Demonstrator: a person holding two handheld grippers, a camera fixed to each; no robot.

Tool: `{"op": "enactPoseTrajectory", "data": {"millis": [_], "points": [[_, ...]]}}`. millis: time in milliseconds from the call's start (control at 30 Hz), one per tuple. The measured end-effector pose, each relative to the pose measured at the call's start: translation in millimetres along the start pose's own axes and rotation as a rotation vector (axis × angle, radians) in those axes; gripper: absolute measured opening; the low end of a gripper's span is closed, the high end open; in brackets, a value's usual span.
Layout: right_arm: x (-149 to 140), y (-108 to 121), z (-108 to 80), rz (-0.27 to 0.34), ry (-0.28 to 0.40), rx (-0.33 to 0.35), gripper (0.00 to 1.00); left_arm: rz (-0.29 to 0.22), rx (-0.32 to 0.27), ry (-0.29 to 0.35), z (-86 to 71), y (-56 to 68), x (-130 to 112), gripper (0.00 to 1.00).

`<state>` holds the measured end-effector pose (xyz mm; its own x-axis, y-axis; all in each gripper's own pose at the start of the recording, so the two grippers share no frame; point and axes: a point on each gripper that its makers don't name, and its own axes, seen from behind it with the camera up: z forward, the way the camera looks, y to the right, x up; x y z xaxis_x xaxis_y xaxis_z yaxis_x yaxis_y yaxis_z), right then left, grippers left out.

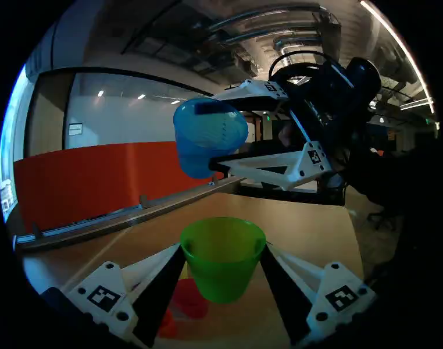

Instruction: Pour water

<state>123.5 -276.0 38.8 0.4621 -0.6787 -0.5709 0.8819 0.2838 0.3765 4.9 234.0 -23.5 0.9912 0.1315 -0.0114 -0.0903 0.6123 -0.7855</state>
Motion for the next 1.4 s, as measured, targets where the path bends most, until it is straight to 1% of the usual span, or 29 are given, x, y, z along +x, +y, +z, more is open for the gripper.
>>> {"op": "enactPoseTrajectory", "data": {"millis": [200,767,1400], "points": [[-0.6,1.9,2.0,-0.06,-0.008,-0.006,0.91,0.001,-0.002,0.002,1.5,0.0,2.6,0.86],[2.9,6.8,3.2,-0.156,-0.014,-0.02,0.91,0.005,-0.001,0.003,3.9,0.3,4.1,0.86],[3.9,16.1,3.7,-0.22,-0.02,-0.045,0.91,0.005,-0.011,0.003,2.5,4.6,4.6,0.86]]}}
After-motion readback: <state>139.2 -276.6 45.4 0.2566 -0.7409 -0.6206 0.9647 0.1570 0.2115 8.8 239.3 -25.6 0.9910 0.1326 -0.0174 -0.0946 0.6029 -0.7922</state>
